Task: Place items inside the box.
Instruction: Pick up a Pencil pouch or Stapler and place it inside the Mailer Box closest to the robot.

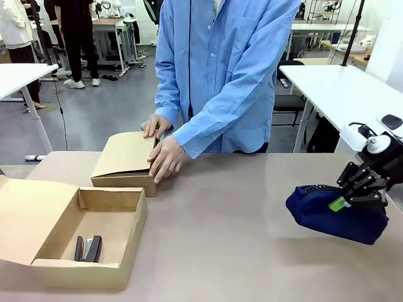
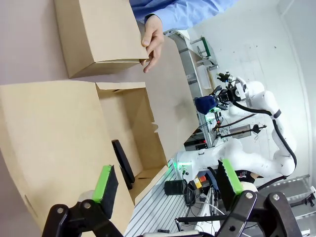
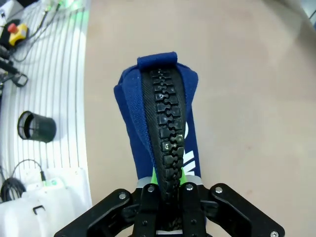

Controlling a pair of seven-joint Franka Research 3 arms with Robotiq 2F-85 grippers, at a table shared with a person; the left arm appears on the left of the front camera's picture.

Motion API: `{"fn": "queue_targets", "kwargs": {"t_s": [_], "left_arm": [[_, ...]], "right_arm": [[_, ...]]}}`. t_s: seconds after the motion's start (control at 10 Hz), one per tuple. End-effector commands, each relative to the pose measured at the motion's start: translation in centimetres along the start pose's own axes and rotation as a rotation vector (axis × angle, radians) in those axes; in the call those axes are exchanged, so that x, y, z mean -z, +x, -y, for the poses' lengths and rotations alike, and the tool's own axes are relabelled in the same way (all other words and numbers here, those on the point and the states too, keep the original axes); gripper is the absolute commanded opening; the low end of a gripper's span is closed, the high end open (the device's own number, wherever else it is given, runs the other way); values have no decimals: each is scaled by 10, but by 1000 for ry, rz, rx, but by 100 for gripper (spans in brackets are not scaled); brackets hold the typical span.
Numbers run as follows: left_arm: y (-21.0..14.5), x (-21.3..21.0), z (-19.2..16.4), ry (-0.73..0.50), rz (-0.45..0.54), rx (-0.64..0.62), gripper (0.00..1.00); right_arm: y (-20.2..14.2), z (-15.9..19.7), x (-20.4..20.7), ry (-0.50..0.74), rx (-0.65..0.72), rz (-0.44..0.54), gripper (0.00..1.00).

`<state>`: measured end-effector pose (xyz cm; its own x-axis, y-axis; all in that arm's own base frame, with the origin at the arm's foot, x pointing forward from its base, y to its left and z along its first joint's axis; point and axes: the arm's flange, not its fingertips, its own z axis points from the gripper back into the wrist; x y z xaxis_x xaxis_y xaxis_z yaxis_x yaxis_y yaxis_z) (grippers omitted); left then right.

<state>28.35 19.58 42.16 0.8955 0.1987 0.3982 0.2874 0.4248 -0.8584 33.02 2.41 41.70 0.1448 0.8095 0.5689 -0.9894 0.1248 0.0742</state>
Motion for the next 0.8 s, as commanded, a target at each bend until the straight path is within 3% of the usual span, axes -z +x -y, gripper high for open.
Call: {"fn": "queue_targets", "kwargs": {"t_s": [0.0, 0.1, 0.2, 0.3, 0.4, 0.5, 0.7], "left_arm": [[1, 0, 2, -22, 19, 21, 100], [1, 0, 2, -22, 19, 21, 100], [1, 0, 2, -22, 19, 21, 100], [1, 0, 2, -22, 19, 21, 100], [1, 0, 2, -22, 19, 21, 100], [1, 0, 2, -22, 19, 21, 100], [1, 0, 2, -22, 19, 21, 100]], "right_arm": [[17, 11, 6, 103, 63, 90, 9], [45, 14, 15, 223, 126, 186, 9], [73, 22, 18, 252, 342, 365, 9], [97, 25, 34, 250, 601, 418, 9], [119, 17, 53, 347, 740, 379, 9], [140, -2, 71, 410, 713, 328, 9], [162, -43, 85, 448, 534, 235, 9]]}}
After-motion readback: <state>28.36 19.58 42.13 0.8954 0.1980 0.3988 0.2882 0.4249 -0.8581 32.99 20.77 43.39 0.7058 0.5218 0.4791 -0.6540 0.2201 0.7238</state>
